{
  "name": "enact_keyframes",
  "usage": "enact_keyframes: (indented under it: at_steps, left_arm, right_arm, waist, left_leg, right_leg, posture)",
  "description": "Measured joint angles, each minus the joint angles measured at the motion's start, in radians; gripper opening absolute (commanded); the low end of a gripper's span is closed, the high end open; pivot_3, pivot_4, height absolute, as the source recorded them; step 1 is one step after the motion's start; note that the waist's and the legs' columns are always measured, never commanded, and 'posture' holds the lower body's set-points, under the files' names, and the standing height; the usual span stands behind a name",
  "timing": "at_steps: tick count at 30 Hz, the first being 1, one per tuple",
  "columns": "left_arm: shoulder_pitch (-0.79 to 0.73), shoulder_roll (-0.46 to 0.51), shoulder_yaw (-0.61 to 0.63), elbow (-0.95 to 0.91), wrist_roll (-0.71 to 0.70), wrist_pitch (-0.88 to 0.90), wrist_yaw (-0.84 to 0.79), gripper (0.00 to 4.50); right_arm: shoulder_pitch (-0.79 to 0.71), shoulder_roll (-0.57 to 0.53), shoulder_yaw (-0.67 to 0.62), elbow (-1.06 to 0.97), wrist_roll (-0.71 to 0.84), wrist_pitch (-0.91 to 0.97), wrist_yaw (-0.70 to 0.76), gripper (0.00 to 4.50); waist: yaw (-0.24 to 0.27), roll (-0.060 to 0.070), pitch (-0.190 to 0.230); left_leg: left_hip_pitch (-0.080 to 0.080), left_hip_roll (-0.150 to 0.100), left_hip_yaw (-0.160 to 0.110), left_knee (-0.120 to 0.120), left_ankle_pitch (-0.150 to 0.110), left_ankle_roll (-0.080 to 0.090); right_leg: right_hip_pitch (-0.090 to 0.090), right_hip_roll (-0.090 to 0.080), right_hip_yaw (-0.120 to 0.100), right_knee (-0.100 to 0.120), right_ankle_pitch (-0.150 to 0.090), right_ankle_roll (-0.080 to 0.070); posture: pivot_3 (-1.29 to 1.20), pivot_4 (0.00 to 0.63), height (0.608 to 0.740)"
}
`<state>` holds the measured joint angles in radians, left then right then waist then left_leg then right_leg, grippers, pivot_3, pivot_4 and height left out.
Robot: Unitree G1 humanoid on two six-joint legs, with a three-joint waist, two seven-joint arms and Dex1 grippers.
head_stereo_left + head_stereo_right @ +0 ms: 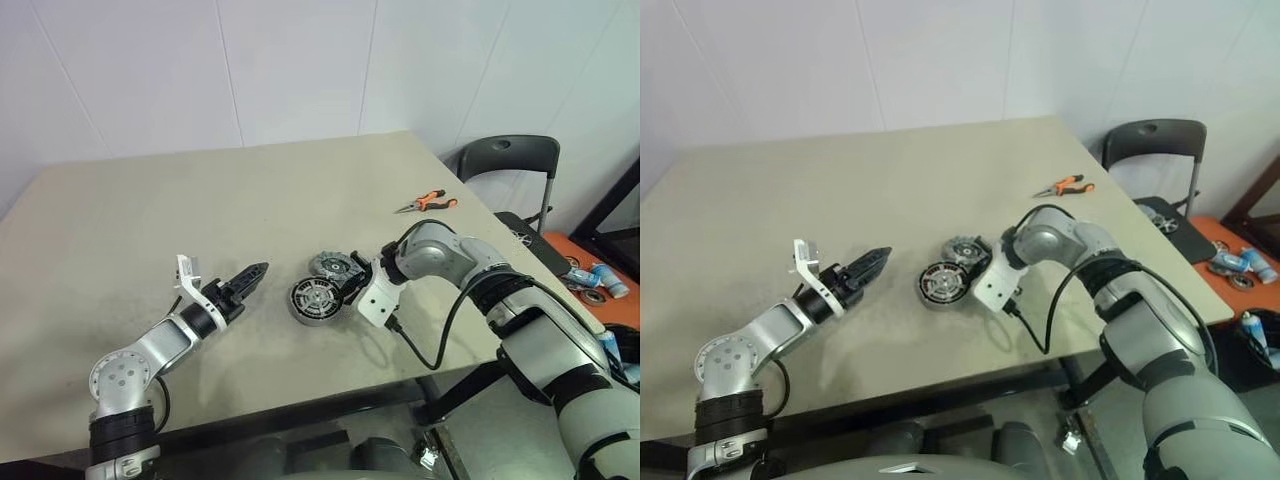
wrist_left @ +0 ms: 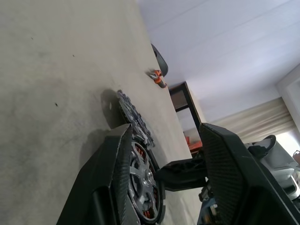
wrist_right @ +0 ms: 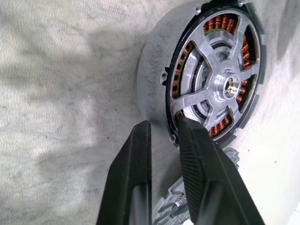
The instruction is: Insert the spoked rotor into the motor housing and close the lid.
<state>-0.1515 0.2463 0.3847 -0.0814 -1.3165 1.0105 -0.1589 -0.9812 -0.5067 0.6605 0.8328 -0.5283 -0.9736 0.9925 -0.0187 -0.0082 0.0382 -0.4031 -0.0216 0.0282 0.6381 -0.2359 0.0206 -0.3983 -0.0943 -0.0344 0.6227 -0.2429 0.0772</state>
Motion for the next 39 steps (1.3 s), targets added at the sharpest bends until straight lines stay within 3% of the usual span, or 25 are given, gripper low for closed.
enact_keyframes:
  at_steps: [3,5,14,21,24,29,35,39]
  left_arm:
    - [0.001,-0.002,0.0,0.0,0.0,-0.004,0.001,2.44]
    - [0.002,-0.004,0.0,0.0,0.0,-0.009,0.002,2.44]
    - [0.001,-0.009,-0.013,0.001,0.001,-0.018,0.002,2.44]
    - [-0.006,-0.013,-0.017,0.012,0.016,-0.022,-0.002,2.44]
    - [-0.01,-0.013,-0.018,0.027,0.027,-0.023,-0.01,2.44]
    - [-0.027,-0.016,-0.02,0.042,0.04,-0.022,-0.017,2.44]
    - [-0.027,-0.016,-0.018,0.041,0.043,-0.022,-0.019,2.44]
    - [-0.006,-0.023,-0.018,0.033,0.043,-0.022,-0.017,2.44]
  right_arm:
    - [-0.017,0.0,0.004,0.018,-0.008,-0.004,0.011,0.3]
    - [-0.019,0.005,0.007,0.027,-0.016,0.0,0.011,0.08]
    - [-0.048,0.041,0.006,0.07,-0.018,0.062,0.034,0.08]
    - [-0.005,0.021,-0.042,-0.117,0.217,0.406,0.397,0.08]
    - [0.006,0.007,-0.05,-0.193,0.264,0.549,0.479,0.08]
    - [0.013,0.034,-0.057,-0.219,0.276,0.667,0.478,0.08]
    - [0.023,0.074,-0.054,-0.179,0.218,0.623,0.36,0.08]
    - [0.017,0.077,-0.048,-0.152,0.195,0.571,0.328,1.46]
  waist:
    - [0.0,0.0,0.0]
    - [0.0,0.0,0.0]
    - [0.0,0.001,0.0]
    - [0.007,0.001,0.001]
    - [0.006,0.001,0.001]
    - [0.005,0.001,0.001]
    - [0.004,0.001,0.001]
    - [0.002,0.001,0.001]
  left_leg:
    - [0.002,0.0,0.0,0.0,0.0,0.0]
    - [0.004,0.0,0.0,0.0,0.0,0.0]
    - [0.008,0.0,0.0,0.0,0.0,0.0]
    - [0.006,0.0,0.0,-0.002,0.0,0.0]
    - [0.006,0.0,0.0,-0.003,0.0,0.0]
    - [0.004,0.0,0.0,-0.006,0.0,0.0]
    - [-0.006,-0.001,0.0,-0.005,0.0,-0.001]
    - [-0.004,-0.001,0.0,-0.005,0.0,-0.001]
  right_leg:
    - [0.002,0.0,0.0,0.0,0.0,0.0]
    - [0.004,0.0,0.0,0.0,0.0,0.0]
    - [0.006,0.0,0.001,0.001,0.0,0.0]
    - [0.005,-0.001,0.001,0.0,0.0,0.0]
    - [0.001,-0.001,0.001,-0.001,0.0,0.0]
    - [0.0,-0.001,0.001,-0.001,0.0,0.0]
    - [-0.01,-0.002,0.001,0.0,0.0,0.0]
    - [-0.009,-0.001,0.001,0.001,0.0,0.0]
  posture:
    - [0.0,0.0,0.74]
    - [0.0,0.0,0.74]
    - [0.0,0.0,0.74]
    - [0.0,0.0,0.74]
    - [0.0,0.0,0.74]
    - [0.0,0.0,0.74]
    - [0.0,0.0,0.74]
    - [0.0,0.0,0.74]
